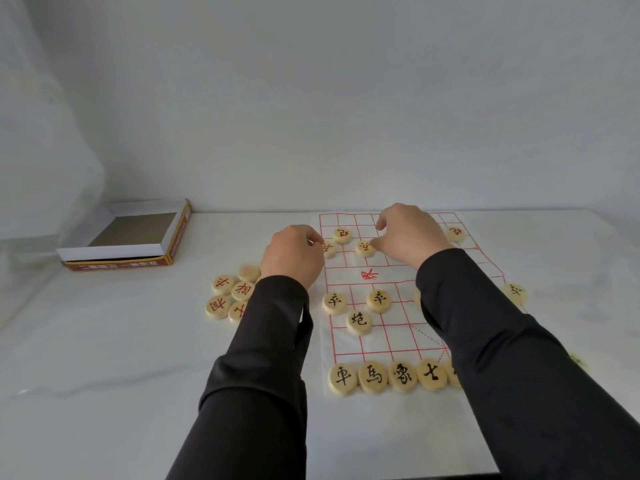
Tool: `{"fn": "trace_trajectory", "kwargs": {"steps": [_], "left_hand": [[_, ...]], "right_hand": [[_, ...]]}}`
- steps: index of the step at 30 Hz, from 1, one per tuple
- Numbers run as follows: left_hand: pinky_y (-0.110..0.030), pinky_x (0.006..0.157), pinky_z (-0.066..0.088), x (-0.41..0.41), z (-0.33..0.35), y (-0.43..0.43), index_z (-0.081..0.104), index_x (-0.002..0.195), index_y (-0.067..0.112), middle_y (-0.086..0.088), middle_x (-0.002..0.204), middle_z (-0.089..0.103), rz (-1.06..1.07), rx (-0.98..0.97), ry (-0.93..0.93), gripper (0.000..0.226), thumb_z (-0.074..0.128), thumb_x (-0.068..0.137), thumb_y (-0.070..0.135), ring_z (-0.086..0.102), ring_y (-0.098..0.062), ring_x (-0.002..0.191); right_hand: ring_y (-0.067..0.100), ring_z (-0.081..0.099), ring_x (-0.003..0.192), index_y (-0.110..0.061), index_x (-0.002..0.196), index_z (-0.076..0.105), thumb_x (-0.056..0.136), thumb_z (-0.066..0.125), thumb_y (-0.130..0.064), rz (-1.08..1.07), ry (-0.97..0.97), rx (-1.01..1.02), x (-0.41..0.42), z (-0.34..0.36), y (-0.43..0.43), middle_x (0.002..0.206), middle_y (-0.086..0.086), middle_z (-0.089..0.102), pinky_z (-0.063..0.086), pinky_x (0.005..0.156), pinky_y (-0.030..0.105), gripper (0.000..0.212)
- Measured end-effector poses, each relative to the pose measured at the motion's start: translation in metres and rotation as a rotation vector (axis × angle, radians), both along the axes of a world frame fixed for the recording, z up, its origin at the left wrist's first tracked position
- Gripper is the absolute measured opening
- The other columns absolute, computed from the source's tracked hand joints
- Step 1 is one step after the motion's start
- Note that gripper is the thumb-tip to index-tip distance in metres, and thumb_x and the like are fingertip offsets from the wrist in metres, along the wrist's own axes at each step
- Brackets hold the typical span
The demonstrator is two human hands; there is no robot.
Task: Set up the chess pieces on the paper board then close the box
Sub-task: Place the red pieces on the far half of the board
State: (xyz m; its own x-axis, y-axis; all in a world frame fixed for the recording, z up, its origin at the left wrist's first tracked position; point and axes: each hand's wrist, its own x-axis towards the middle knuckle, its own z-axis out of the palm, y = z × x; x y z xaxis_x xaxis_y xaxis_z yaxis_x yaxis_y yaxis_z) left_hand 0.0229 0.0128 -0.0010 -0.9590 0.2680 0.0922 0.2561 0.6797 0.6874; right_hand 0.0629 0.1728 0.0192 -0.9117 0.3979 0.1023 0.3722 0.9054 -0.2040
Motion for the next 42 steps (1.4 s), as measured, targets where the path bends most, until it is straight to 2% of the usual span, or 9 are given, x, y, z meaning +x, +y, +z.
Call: {"fn": "trace_trajectory", "kwargs": {"steps": [8,15,21,24,28,32,35,40,42], "left_hand": [[-0.031,0.082,0.051,-0.022,0.007,-0.069,0.067,0.101,0.018,-0.005,0.106,0.065,0.096,-0.1,0.014,0.029,0.044,0.087,0.008,0.061,-0.023,0.094],[-0.031,0.09,0.043,-0.04,0.0,-0.123,0.048,0.127,0.008,-0.012,0.129,0.052,0.079,-0.55,-0.217,0.034,0.044,0.094,0.014,0.052,-0.027,0.115],[-0.03,0.073,0.057,-0.044,-0.002,-0.128,0.036,0.14,0.022,-0.013,0.133,0.046,-0.089,-0.337,-0.383,0.055,0.045,0.092,-0.001,0.063,-0.023,0.08],[-0.026,0.07,0.056,-0.042,0.001,-0.126,0.039,0.138,0.023,-0.009,0.13,0.047,-0.178,-0.294,-0.394,0.056,0.044,0.09,-0.005,0.063,-0.022,0.082],[-0.024,0.067,0.056,-0.041,0.002,-0.126,0.045,0.135,0.022,-0.007,0.122,0.05,-0.196,-0.218,-0.45,0.055,0.05,0.089,-0.006,0.064,-0.022,0.084],[-0.025,0.067,0.056,-0.043,0.002,-0.126,0.046,0.134,0.02,-0.004,0.11,0.052,-0.199,-0.186,-0.463,0.055,0.052,0.087,-0.007,0.064,-0.019,0.078],[-0.023,0.066,0.056,-0.044,0.0,-0.125,0.043,0.136,0.021,-0.002,0.1,0.055,-0.192,-0.181,-0.462,0.057,0.053,0.087,-0.006,0.064,-0.015,0.072],[-0.027,0.073,0.057,-0.045,-0.007,-0.121,0.035,0.142,0.025,-0.01,0.123,0.05,-0.167,-0.2,-0.412,0.064,0.051,0.088,-0.006,0.063,-0.02,0.083],[-0.027,0.075,0.056,-0.046,-0.009,-0.12,0.039,0.139,0.025,-0.008,0.119,0.051,-0.185,-0.232,-0.383,0.059,0.048,0.089,-0.004,0.061,-0.019,0.082]], "right_hand": [[0.023,0.06,0.093,-0.015,0.107,0.065,0.086,0.058,-0.024,0.122,0.051,-0.081,-0.017,-0.002,-0.05,0.104,0.004,0.066,0.048,0.076,0.032,0.023],[0.024,0.06,0.1,-0.01,0.109,0.064,0.094,0.048,-0.027,0.289,-0.121,-0.217,-0.025,-0.014,-0.088,0.112,0.007,0.065,0.049,0.085,0.034,0.028],[0.025,0.048,0.121,-0.018,0.139,0.038,0.096,0.042,-0.021,0.372,-0.26,-0.257,-0.029,-0.024,-0.104,0.137,0.007,0.045,0.039,0.095,0.03,0.044],[0.024,0.048,0.119,-0.02,0.143,0.031,0.094,0.044,-0.02,0.45,-0.303,-0.249,-0.03,-0.024,-0.107,0.14,0.006,0.038,0.041,0.093,0.03,0.05],[0.023,0.053,0.106,-0.021,0.137,0.037,0.09,0.055,-0.027,0.484,-0.322,-0.219,-0.029,-0.024,-0.113,0.131,0.004,0.039,0.046,0.087,0.033,0.05],[0.019,0.053,0.084,-0.021,0.114,0.05,0.088,0.057,-0.031,0.496,-0.213,-0.153,-0.028,-0.026,-0.118,0.117,0.0,0.043,0.043,0.071,0.029,0.028],[0.02,0.055,0.083,-0.02,0.106,0.053,0.089,0.056,-0.036,0.484,-0.15,-0.136,-0.03,-0.031,-0.123,0.111,0.0,0.045,0.044,0.071,0.029,0.023],[0.019,0.055,0.083,-0.02,0.113,0.054,0.089,0.054,-0.044,0.451,-0.126,-0.105,-0.032,-0.037,-0.128,0.11,0.0,0.045,0.041,0.067,0.029,0.033],[0.019,0.053,0.084,-0.023,0.119,0.054,0.089,0.054,-0.045,0.459,-0.129,-0.11,-0.032,-0.037,-0.129,0.112,0.0,0.044,0.04,0.067,0.028,0.038]]}}
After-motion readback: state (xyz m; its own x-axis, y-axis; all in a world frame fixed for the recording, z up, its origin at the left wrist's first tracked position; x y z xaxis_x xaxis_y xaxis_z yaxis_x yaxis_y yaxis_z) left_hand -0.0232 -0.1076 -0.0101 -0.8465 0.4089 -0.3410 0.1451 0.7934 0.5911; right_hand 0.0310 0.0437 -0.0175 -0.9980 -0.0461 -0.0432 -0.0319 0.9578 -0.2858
